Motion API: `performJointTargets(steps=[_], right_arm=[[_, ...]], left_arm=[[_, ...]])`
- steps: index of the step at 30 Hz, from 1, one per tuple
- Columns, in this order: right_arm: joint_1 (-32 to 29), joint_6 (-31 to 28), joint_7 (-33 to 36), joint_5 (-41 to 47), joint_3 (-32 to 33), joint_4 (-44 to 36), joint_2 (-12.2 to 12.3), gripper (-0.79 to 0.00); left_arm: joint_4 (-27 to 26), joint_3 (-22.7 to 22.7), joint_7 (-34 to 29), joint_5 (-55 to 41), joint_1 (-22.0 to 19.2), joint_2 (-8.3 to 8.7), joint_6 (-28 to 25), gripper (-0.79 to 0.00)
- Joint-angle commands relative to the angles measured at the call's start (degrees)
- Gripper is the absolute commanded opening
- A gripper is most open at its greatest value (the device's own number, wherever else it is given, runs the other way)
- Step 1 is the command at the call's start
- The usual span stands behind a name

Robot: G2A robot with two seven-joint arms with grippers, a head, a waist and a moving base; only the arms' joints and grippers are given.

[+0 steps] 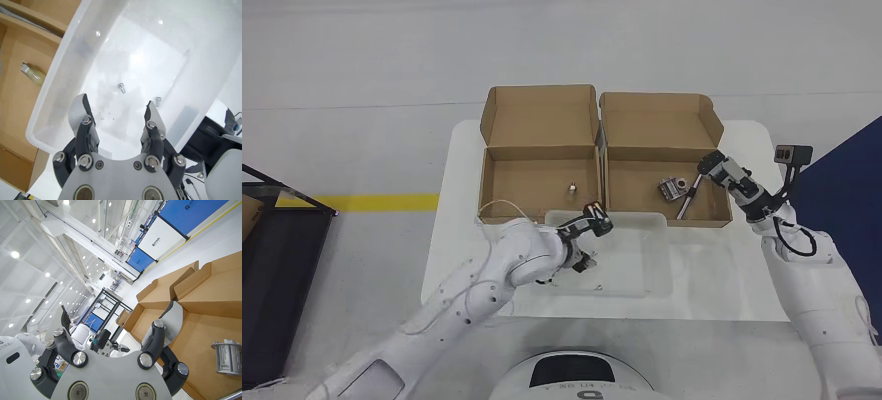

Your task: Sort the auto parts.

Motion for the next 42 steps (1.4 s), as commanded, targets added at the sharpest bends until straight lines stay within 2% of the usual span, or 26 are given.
performJointTargets(steps=[1, 11, 18, 20, 25, 28, 37, 39, 41, 42], right_arm=[[0.00, 0.01, 0.02, 0.06, 0.00, 0.00, 0.00, 0.000], [0.00, 0.01, 0.02, 0.06, 0.00, 0.00, 0.00, 0.000], [0.00, 0.01, 0.02, 0.06, 0.00, 0.00, 0.00, 0.000], [0.00, 0.01, 0.02, 0.06, 0.00, 0.00, 0.00, 0.000], [0.00, 0.01, 0.02, 0.06, 0.00, 0.00, 0.00, 0.000], [0.00, 0.01, 0.02, 0.06, 0.00, 0.00, 0.00, 0.000], [0.00, 0.01, 0.02, 0.06, 0.00, 0.00, 0.00, 0.000], [0.00, 0.01, 0.02, 0.06, 0.00, 0.00, 0.00, 0.000], [0.00, 0.01, 0.02, 0.06, 0.00, 0.00, 0.00, 0.000], [0.00, 0.01, 0.02, 0.06, 0.00, 0.00, 0.00, 0.000]], left_arm=[[2.10, 1.96, 0.84, 1.30, -1.56, -0.77, 1.02, -0.185], [8.86, 7.77, 2.44, 2.04, -4.93, -3.78, 3.68, -0.256], [12.98, 10.57, 2.80, 2.58, -7.06, -5.86, 5.02, -0.403], [13.61, 11.03, 2.70, 2.83, -7.46, -6.30, 5.31, -0.409], [15.15, 11.64, 2.51, 3.37, -8.04, -7.14, 5.91, -0.434], [15.75, 11.86, 2.29, 3.53, -8.12, -7.52, 5.94, -0.511], [16.70, 11.68, 1.80, 4.44, -8.11, -8.17, 5.65, -0.610], [16.78, 11.52, 1.76, 4.64, -8.03, -8.24, 5.56, -0.656], [16.82, 11.35, 1.62, 4.80, -7.97, -8.30, 5.35, -0.767], [16.82, 11.25, 1.57, 4.86, -7.93, -8.33, 5.28, -0.785]])
